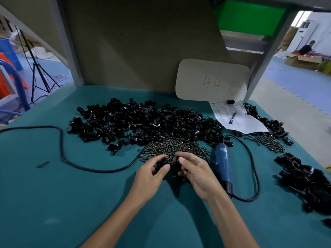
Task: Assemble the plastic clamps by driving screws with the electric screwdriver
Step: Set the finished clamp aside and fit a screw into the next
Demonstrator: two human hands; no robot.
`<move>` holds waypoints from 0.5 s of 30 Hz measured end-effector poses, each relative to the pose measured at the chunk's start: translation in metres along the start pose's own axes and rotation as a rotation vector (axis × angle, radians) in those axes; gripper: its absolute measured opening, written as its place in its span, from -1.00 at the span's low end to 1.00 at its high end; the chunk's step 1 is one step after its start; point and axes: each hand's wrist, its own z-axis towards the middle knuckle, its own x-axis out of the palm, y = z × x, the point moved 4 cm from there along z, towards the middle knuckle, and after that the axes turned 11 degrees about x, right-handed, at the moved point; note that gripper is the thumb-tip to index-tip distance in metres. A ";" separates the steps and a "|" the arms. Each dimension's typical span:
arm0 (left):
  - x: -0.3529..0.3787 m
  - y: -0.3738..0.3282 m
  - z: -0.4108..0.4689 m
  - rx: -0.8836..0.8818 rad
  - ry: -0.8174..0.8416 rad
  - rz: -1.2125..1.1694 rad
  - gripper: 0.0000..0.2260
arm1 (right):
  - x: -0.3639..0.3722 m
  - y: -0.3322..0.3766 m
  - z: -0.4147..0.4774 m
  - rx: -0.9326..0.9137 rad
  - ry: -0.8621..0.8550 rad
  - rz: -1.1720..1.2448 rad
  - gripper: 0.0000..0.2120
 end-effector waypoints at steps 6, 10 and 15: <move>0.004 -0.009 -0.002 0.082 0.072 0.122 -0.63 | 0.014 0.004 0.003 -0.020 0.056 -0.194 -0.76; 0.003 -0.010 -0.003 0.094 0.066 0.122 -0.65 | 0.018 -0.003 0.005 -0.017 0.035 -0.182 -0.75; 0.004 -0.008 -0.004 0.109 0.080 0.126 -0.62 | 0.014 0.001 0.004 -0.058 0.005 -0.193 -0.77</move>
